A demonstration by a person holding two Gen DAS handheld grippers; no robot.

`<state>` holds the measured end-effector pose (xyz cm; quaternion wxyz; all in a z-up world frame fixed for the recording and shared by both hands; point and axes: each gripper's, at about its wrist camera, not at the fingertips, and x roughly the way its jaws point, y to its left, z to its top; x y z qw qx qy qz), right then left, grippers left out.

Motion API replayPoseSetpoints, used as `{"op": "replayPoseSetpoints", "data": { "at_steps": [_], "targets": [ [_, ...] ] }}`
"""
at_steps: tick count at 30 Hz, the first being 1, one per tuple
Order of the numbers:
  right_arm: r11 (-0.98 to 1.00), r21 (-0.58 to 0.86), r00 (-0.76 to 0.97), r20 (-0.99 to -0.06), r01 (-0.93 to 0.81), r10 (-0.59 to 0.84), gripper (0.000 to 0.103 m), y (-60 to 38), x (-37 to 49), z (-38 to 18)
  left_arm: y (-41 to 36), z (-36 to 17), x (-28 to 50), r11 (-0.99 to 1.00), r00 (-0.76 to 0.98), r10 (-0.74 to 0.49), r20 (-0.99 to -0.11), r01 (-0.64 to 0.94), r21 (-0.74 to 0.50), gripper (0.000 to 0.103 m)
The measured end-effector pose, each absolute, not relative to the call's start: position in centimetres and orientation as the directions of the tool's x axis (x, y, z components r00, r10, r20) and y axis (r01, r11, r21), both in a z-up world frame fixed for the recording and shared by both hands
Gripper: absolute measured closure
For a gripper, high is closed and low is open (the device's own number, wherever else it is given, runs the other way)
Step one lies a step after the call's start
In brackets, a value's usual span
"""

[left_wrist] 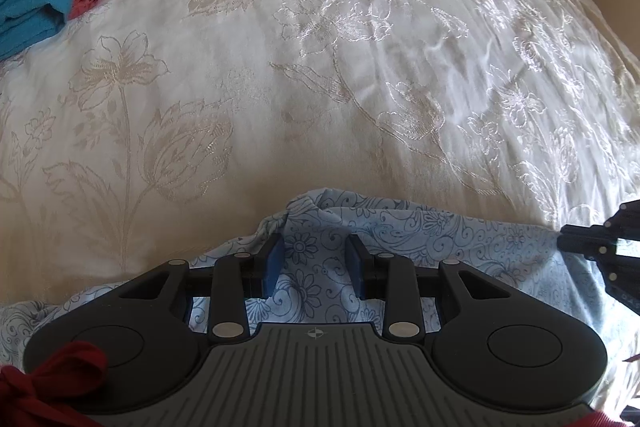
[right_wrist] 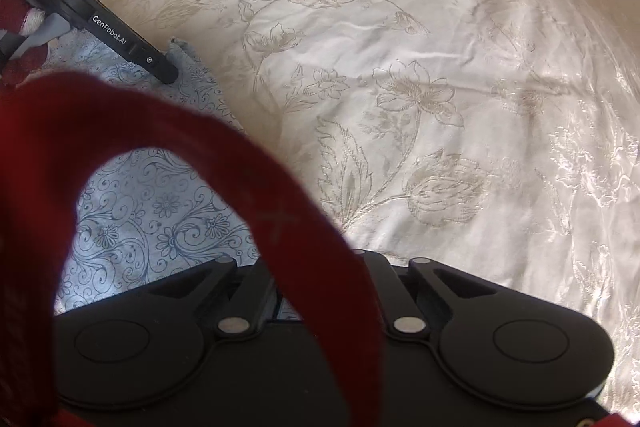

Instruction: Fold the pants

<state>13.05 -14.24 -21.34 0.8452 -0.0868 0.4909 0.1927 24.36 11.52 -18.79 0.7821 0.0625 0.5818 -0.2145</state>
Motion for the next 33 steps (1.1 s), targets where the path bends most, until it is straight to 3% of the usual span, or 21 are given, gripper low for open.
{"op": "replayPoseSetpoints", "data": {
  "at_steps": [4, 8, 14, 22, 26, 29, 33],
  "targets": [
    [0.958, 0.097, 0.506, -0.832, -0.269, 0.226, 0.075, -15.5, 12.6, -20.1, 12.0, -17.5, 24.3, 0.908, 0.229, -0.249, -0.941, 0.392, -0.145, 0.07],
    [0.986, 0.11, 0.548, -0.821, -0.122, 0.159, 0.074, -16.9, 10.2, -18.5, 13.1, -15.5, 23.0, 0.914, 0.248, -0.265, -0.932, 0.372, -0.161, 0.07],
    [0.994, 0.11, 0.476, -0.874, 0.0, 0.097, 0.074, -17.6, 5.3, -19.4, 12.5, -15.6, 18.7, 0.889, 0.203, -0.322, -0.925, 0.4, -0.222, 0.07],
    [0.981, 0.006, 0.388, -0.919, 0.193, -0.071, 0.075, -22.3, 0.9, -21.1, 11.7, -19.1, 14.3, 0.911, 0.102, -0.245, -0.964, 0.363, -0.193, 0.07],
    [0.996, -0.006, 0.493, -0.869, 0.089, -0.049, 0.073, -23.9, 1.2, -19.2, 11.4, -16.4, 13.2, 0.931, 0.171, -0.259, -0.951, 0.306, -0.199, 0.069],
    [0.998, -0.033, 0.539, -0.842, -0.047, -0.003, 0.058, -23.9, 2.9, -18.8, 10.5, -14.3, 12.0, 0.94, 0.221, -0.27, -0.937, 0.271, -0.207, 0.069],
    [0.957, -0.086, 0.546, -0.834, -0.276, 0.082, 0.058, -22.4, 4.7, -19.8, 9.2, -12.8, 9.8, 0.947, 0.254, -0.288, -0.923, 0.22, -0.235, 0.069]
  ]
}}
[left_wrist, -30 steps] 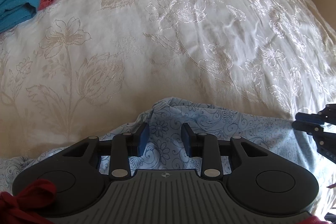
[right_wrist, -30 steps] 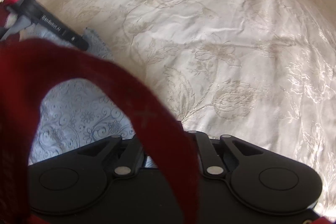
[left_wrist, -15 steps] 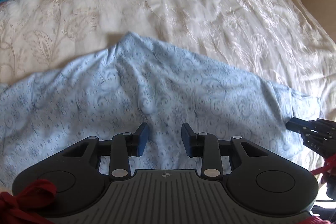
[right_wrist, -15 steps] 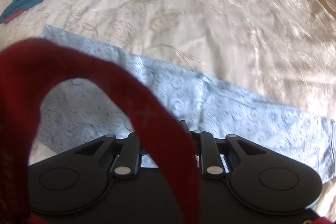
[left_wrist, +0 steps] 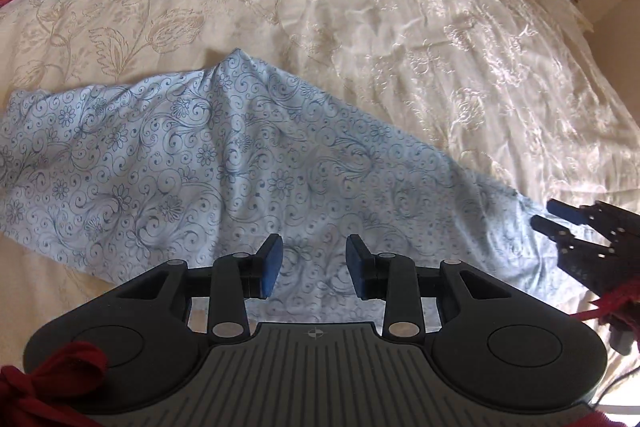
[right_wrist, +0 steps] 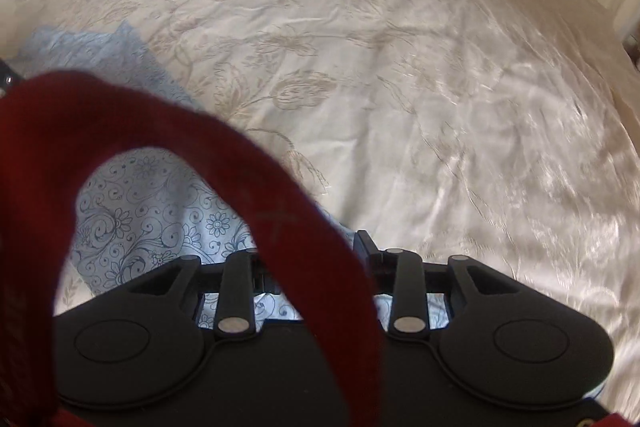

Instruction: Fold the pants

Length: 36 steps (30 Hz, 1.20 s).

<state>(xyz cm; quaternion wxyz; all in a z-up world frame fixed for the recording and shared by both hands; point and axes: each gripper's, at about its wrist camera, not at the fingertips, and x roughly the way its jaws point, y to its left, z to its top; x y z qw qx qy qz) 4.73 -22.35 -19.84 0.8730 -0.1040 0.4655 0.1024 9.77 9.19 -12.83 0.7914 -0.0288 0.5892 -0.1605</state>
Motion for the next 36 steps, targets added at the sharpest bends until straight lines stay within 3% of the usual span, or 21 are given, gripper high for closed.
{"op": "replayPoseSetpoints", "data": {
  "at_steps": [5, 8, 10, 17, 19, 20, 21, 22, 29, 32, 36],
  "targets": [
    [0.889, -0.117, 0.515, -0.845, -0.443, 0.145, 0.062, -21.8, 6.6, -21.9, 7.5, -12.4, 6.8, 0.956, 0.262, -0.263, -0.929, 0.202, -0.213, 0.069],
    [0.866, -0.111, 0.489, -0.857, -0.487, 0.165, 0.089, -22.0, 7.3, -22.8, 6.6, -12.6, 5.6, 0.962, 0.256, -0.242, -0.936, 0.187, -0.197, 0.069],
    [0.866, -0.092, 0.482, -0.857, -0.492, 0.183, 0.098, -22.3, 7.3, -22.8, 6.1, -12.7, 5.1, 0.966, 0.25, -0.232, -0.94, 0.175, -0.192, 0.069],
    [0.925, -0.086, 0.517, -0.846, -0.371, 0.128, 0.098, -24.1, 7.2, -22.9, 4.5, -13.1, 4.5, 0.968, 0.226, -0.204, -0.953, 0.193, -0.161, 0.069],
    [0.938, -0.039, 0.531, -0.832, -0.346, 0.161, 0.094, -24.5, 6.7, -22.3, 3.8, -13.1, 4.5, 0.964, 0.222, -0.208, -0.952, 0.209, -0.162, 0.069],
    [0.951, 0.017, 0.545, -0.816, -0.309, 0.192, 0.085, -25.3, 6.1, -21.6, 3.4, -13.1, 4.5, 0.962, 0.22, -0.214, -0.952, 0.216, -0.166, 0.069],
    [0.963, 0.057, 0.561, -0.803, -0.265, 0.202, 0.064, -26.1, 5.5, -21.1, 3.0, -13.1, 4.5, 0.96, 0.219, -0.217, -0.951, 0.226, -0.167, 0.069],
    [0.972, 0.094, 0.576, -0.792, -0.214, 0.203, 0.057, -27.1, 4.8, -20.7, 2.6, -13.1, 4.5, 0.958, 0.218, -0.219, -0.951, 0.233, -0.167, 0.069],
    [0.985, 0.111, 0.596, -0.803, 0.129, 0.012, 0.055, -35.2, -1.6, -19.7, 0.1, -13.2, 4.5, 0.938, 0.195, -0.242, -0.95, 0.296, -0.178, 0.069],
    [0.972, 0.074, 0.556, -0.829, 0.222, -0.064, 0.047, -38.3, -3.6, -20.0, -0.6, -13.2, 4.4, 0.932, 0.188, -0.249, -0.95, 0.315, -0.182, 0.069],
    [0.953, 0.107, 0.5, -0.864, 0.284, -0.052, 0.046, -41.3, -4.6, -21.5, -1.2, -13.0, 4.3, 0.928, 0.184, -0.25, -0.951, 0.326, -0.181, 0.069]
  ]
}}
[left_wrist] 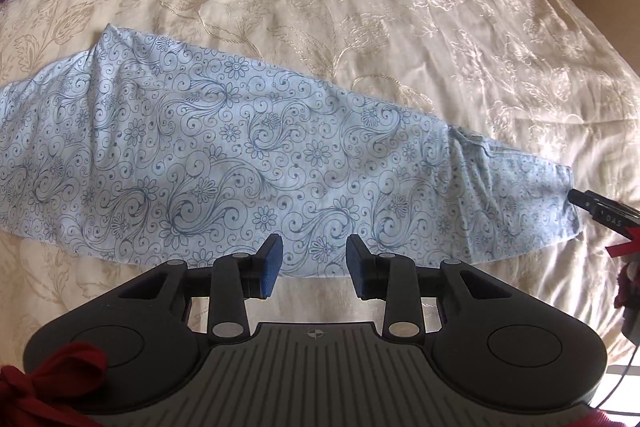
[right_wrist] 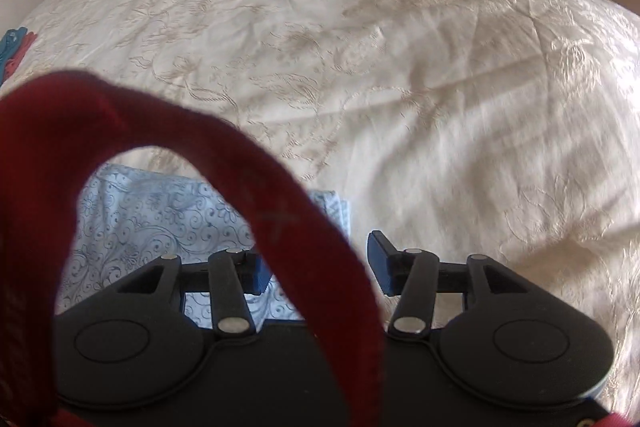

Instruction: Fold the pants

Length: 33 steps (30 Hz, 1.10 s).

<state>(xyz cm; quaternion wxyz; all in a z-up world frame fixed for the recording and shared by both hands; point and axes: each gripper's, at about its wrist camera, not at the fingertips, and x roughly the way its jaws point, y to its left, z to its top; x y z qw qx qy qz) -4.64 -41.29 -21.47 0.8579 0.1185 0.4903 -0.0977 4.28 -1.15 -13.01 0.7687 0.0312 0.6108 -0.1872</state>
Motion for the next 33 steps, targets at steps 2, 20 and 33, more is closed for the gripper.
{"op": "replayPoseSetpoints", "data": {
  "at_steps": [2, 20, 33],
  "targets": [
    [0.941, 0.178, 0.478, -0.878, 0.286, 0.021, 0.046, -42.3, -4.3, -22.5, -1.2, -13.0, 4.1, 0.928, 0.182, -0.247, -0.952, 0.327, -0.179, 0.069],
    [0.853, 0.406, 0.475, -0.851, 0.327, 0.223, 0.086, -44.0, -4.7, -24.9, -4.1, -13.1, 4.0, 0.916, 0.171, -0.241, -0.955, 0.365, -0.166, 0.069],
    [0.872, 0.322, 0.455, -0.88, 0.37, 0.132, 0.088, -44.8, -5.4, -23.5, -14.1, -17.0, 7.2, 0.85, 0.143, -0.313, -0.939, 0.483, -0.21, 0.069]
  ]
}}
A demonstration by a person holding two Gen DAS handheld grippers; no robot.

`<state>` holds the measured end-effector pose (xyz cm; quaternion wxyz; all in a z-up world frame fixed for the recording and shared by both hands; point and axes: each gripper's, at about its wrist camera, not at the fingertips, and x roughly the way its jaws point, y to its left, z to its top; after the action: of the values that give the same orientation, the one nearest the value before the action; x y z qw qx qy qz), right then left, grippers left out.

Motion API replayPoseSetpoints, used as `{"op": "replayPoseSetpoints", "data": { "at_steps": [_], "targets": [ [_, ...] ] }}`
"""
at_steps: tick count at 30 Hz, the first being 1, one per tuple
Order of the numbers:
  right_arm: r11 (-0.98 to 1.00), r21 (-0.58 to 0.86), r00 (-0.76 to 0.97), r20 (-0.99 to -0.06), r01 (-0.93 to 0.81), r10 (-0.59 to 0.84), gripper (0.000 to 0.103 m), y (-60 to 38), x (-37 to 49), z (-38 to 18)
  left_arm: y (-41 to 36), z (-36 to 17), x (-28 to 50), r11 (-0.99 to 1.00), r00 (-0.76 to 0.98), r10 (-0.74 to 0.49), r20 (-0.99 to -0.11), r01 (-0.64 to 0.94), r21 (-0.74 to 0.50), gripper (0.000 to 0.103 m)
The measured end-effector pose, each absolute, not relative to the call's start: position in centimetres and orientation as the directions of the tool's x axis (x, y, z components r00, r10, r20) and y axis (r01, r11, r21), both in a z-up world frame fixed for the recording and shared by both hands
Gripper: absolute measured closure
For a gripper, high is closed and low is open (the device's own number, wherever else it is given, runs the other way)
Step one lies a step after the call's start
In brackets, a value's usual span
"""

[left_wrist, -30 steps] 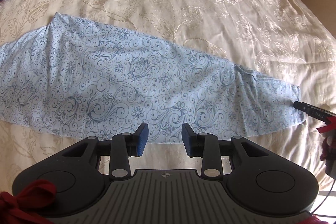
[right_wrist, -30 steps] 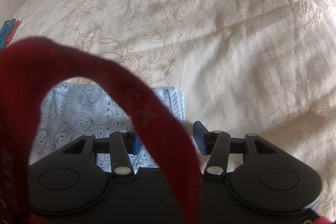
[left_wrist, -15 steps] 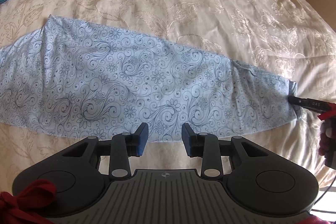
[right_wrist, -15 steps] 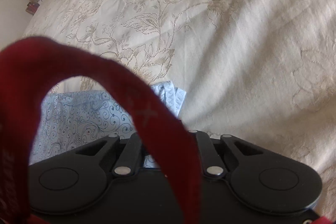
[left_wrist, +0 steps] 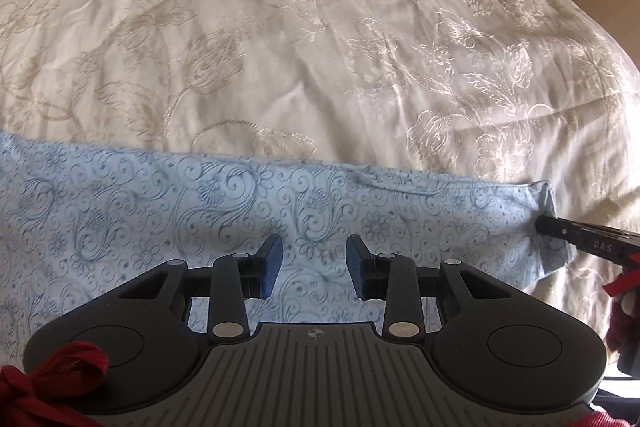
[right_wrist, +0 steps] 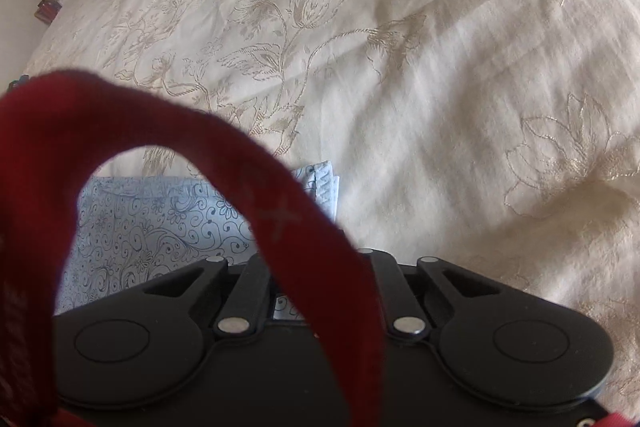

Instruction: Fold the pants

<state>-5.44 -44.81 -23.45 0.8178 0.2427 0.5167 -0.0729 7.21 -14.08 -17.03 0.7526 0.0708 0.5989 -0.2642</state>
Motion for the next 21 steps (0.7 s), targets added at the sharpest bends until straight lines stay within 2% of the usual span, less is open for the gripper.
{"op": "replayPoseSetpoints", "data": {
  "at_steps": [8, 14, 21],
  "targets": [
    [0.857, 0.332, 0.445, -0.885, 0.395, 0.138, 0.088, -44.8, -5.2, -24.3, -16.7, -20.6, 10.4, 0.868, 0.117, -0.283, -0.952, 0.454, -0.202, 0.069],
    [0.841, 0.35, 0.446, -0.883, 0.414, 0.148, 0.087, -45.1, -5.2, -24.4, -15.6, -17.4, 11.6, 0.857, 0.152, -0.343, -0.927, 0.454, -0.243, 0.069],
    [0.797, 0.416, 0.484, -0.856, 0.439, 0.18, 0.087, -45.7, -6.0, -23.3, -11.7, -15.9, 8.9, 0.849, 0.138, -0.315, -0.939, 0.483, -0.213, 0.068]
  ]
}}
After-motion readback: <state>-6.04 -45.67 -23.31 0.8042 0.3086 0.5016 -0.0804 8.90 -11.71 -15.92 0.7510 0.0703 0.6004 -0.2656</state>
